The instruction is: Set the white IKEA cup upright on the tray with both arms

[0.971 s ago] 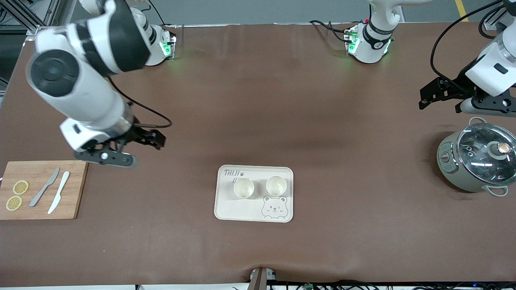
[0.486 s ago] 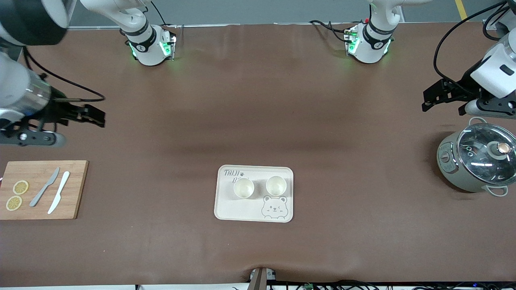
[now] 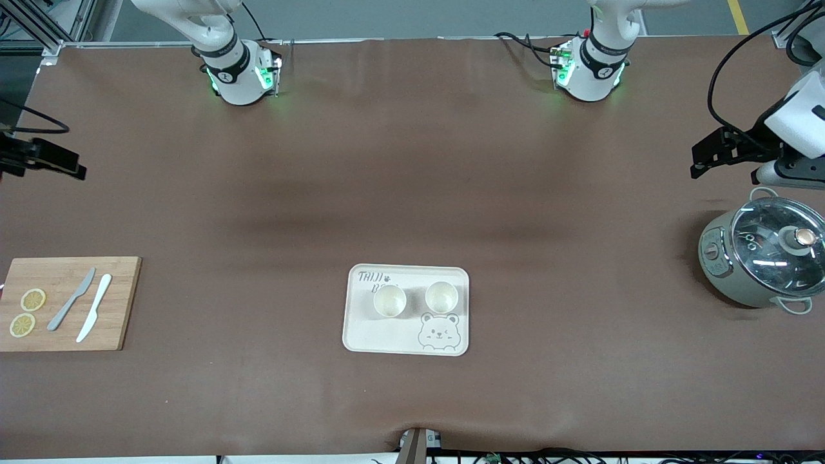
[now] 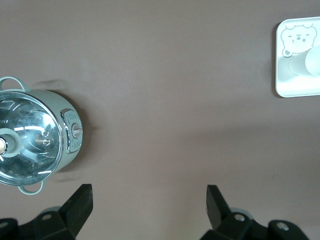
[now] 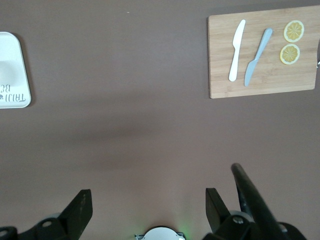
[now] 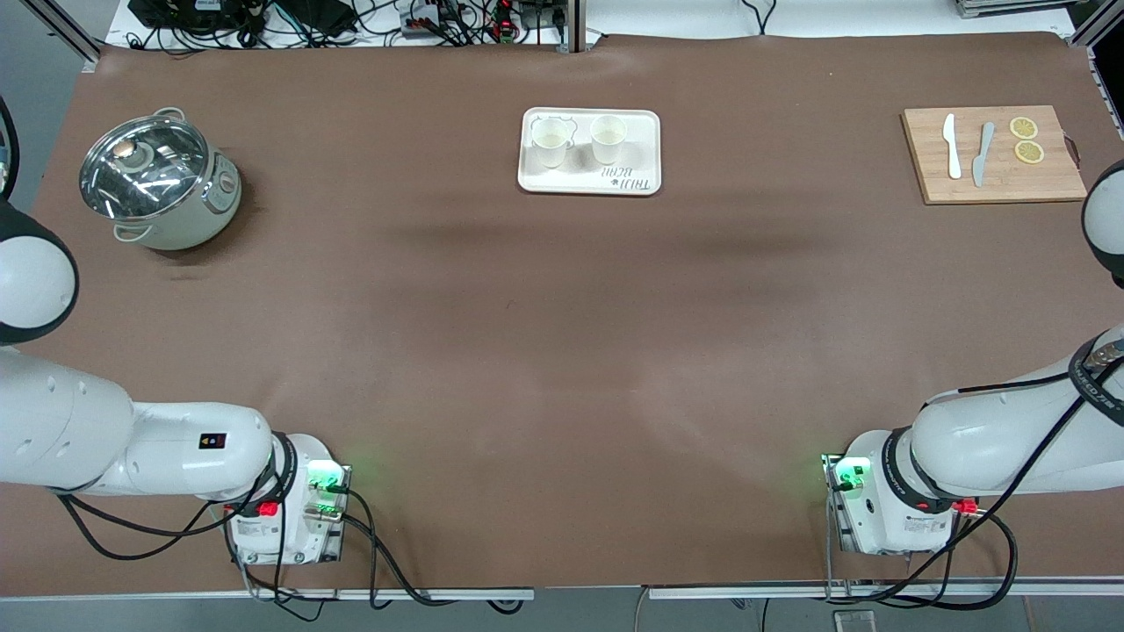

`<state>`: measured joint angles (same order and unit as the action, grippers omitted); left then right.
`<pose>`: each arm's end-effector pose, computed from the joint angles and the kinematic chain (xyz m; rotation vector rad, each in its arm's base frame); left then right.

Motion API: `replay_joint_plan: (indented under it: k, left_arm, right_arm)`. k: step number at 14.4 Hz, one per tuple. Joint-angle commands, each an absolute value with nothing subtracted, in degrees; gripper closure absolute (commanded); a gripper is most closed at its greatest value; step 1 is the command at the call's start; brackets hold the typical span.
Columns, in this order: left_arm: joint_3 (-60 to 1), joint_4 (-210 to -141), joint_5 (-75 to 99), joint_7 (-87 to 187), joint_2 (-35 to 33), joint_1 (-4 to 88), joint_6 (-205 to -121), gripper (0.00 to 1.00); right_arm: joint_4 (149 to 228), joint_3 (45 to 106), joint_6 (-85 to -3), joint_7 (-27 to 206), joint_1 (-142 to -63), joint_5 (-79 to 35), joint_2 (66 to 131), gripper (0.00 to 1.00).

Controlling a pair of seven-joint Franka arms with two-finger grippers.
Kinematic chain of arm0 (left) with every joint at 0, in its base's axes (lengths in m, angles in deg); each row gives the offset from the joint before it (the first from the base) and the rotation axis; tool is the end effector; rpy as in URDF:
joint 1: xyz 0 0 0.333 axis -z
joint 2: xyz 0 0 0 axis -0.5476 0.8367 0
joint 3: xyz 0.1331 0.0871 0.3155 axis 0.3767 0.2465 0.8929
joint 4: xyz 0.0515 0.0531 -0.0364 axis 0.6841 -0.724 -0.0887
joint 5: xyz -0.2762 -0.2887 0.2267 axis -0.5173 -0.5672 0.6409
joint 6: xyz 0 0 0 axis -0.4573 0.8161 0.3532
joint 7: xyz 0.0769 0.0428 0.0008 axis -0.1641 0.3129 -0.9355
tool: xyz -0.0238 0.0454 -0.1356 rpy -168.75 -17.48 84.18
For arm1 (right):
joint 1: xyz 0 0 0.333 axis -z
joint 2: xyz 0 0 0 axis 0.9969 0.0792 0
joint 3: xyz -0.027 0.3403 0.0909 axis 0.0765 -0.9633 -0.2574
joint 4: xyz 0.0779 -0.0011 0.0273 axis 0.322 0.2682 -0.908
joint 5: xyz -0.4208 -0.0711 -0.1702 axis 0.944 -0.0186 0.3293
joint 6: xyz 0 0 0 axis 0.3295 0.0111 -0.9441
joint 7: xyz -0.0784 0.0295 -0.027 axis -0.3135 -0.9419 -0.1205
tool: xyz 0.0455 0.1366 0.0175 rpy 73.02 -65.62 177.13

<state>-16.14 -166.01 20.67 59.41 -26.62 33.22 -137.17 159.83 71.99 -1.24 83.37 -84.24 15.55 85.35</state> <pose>0.6236 -0.0524 0.6262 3.1328 -0.2039 0.0295 0.6428 -0.0356 0.6672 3.1174 -0.1241 -0.2105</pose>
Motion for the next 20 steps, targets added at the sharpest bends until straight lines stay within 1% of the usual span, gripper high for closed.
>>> replay_joint_plan:
  k: [1,4,7,13,15,18,20]
  left_arm:
    - [-16.1,-164.9,21.7,60.3,-26.3,33.3,-135.9,0.0]
    - [-16.1,-164.9,21.6,60.2,-26.3,33.3,-136.0,0.0]
    - [-16.1,-164.9,21.6,59.9,-26.3,33.3,-135.9,0.0]
    - [-16.1,-164.9,21.6,59.9,-26.3,33.3,-135.9,0.0]
    - [-16.1,-165.0,21.6,60.0,-26.3,33.3,-135.9,0.0]
    - [-16.1,-165.1,21.6,59.8,-26.3,33.3,-135.9,0.0]
    - [-16.1,-165.1,21.6,59.9,-26.3,33.3,-135.9,0.0]
  right_arm:
    - [162.6,71.2,-1.6,84.1,-82.4,14.5,83.7,0.0]
    - [164.7,71.2,-3.2,84.1,-82.4,14.8,83.4,0.0]
    - [169.9,71.2,-7.6,84.1,-82.3,14.8,81.0,0.0]
    - [170.4,71.1,-8.1,84.1,-82.3,14.6,80.9,0.0]
    - [173.7,71.1,-11.2,84.1,-82.4,14.5,80.4,0.0]
    - [180.9,71.1,-18.6,84.1,-82.4,14.5,78.0,0.0]
    - [181.2,71.1,-19.1,84.1,-82.5,14.5,78.1,0.0]
